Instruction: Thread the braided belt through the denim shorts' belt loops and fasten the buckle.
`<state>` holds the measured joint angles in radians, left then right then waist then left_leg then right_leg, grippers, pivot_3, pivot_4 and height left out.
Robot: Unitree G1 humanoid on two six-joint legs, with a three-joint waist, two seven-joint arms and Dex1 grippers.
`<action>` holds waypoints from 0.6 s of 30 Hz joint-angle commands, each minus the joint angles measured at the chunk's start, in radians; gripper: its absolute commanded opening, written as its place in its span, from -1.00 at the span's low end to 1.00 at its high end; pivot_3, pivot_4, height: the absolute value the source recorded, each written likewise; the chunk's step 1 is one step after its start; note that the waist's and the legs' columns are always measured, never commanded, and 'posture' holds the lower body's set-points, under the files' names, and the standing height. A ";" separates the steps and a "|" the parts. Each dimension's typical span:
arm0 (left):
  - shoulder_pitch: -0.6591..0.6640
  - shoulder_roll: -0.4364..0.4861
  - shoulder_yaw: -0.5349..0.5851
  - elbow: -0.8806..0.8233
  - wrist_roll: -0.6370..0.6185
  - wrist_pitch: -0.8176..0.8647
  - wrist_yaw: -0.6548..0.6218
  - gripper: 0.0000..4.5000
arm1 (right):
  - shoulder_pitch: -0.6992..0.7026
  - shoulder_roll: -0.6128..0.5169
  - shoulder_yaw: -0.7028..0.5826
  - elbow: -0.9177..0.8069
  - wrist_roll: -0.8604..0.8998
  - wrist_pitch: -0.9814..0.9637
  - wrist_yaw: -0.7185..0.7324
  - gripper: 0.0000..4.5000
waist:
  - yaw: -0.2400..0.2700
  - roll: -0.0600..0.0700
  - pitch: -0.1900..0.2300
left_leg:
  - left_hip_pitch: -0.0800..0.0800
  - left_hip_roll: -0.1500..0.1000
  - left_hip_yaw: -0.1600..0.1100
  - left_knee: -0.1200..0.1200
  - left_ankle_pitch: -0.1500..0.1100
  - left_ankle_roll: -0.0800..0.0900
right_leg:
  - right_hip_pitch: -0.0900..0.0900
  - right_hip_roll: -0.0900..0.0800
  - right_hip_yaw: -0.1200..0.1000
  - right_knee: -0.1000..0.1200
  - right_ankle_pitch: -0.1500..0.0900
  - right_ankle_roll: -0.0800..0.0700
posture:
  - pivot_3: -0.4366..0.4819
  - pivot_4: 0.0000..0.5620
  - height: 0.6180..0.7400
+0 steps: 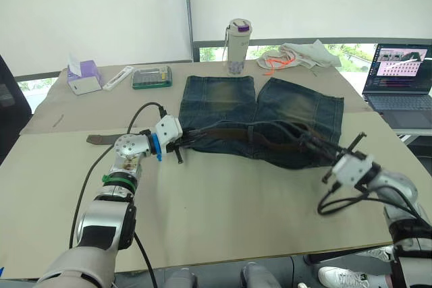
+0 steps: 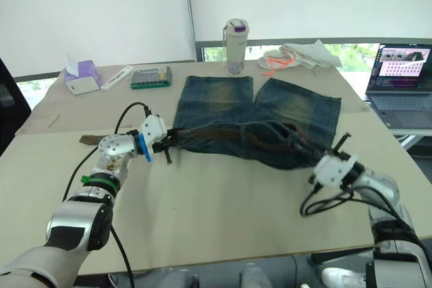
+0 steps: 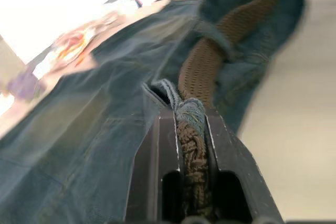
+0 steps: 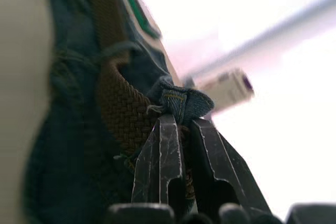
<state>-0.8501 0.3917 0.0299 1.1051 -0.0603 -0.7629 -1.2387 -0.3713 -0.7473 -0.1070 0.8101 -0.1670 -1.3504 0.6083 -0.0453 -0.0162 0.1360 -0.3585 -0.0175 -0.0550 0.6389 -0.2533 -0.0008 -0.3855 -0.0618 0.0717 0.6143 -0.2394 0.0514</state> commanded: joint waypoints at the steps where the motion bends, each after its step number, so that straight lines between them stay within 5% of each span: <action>1: 0.045 0.030 -0.005 -0.047 -0.048 -0.016 -0.107 -0.99 | 0.045 -0.050 -0.018 -0.015 -0.039 -0.130 -0.055 -1.00 | 0.000 0.000 0.000 | 0.000 0.000 0.001 0.000 0.000 0.000 | 0.000 0.000 0.001 0.000 0.000 0.000 | -0.05 -0.47 1.00; 8: 0.157 0.107 -0.012 -0.128 -0.108 0.057 -0.273 -0.99 | 0.186 -0.135 0.015 -0.005 -0.073 -0.253 -0.106 -1.00 | -0.002 0.000 0.000 | 0.002 0.000 0.001 0.000 -0.001 0.001 | 0.001 0.001 0.002 0.000 0.000 -0.001 | -0.05 -0.47 1.00; 10: 0.173 0.131 -0.013 -0.136 -0.114 0.073 -0.301 -0.55 | 0.205 -0.151 0.010 0.014 -0.087 -0.262 -0.122 -1.00 | -0.003 0.000 0.000 | 0.003 0.001 0.002 0.000 -0.001 0.002 | 0.001 0.001 0.003 0.000 -0.001 -0.001 | -0.05 -0.47 1.00; 13: 0.196 0.165 -0.017 -0.142 -0.116 0.074 -0.333 -0.12 | 0.245 -0.180 0.016 0.038 -0.106 -0.264 -0.143 -1.00 | -0.003 0.000 0.000 | 0.004 0.001 0.003 0.000 -0.001 0.003 | 0.002 0.001 0.003 0.001 -0.001 -0.002 | -0.05 -0.47 1.00; 18: 0.215 0.194 0.000 -0.154 -0.143 0.125 -0.344 0.63 | 0.292 -0.238 0.024 0.072 -0.132 -0.264 -0.187 -0.14 | 0.003 0.000 0.000 | 0.005 0.000 0.002 0.002 -0.002 0.004 | 0.004 0.000 0.003 0.001 -0.002 -0.002 | -0.05 -0.47 1.00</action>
<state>-0.6281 0.5806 0.0149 0.9808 -0.1713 -0.6515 -1.5822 -0.0863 -0.9565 -0.0746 0.8776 -0.3031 -1.6022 0.4510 -0.0427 -0.0165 0.1361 -0.3530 -0.0173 -0.0528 0.6412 -0.2554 0.0033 -0.3806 -0.0614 0.0746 0.6149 -0.2415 0.0496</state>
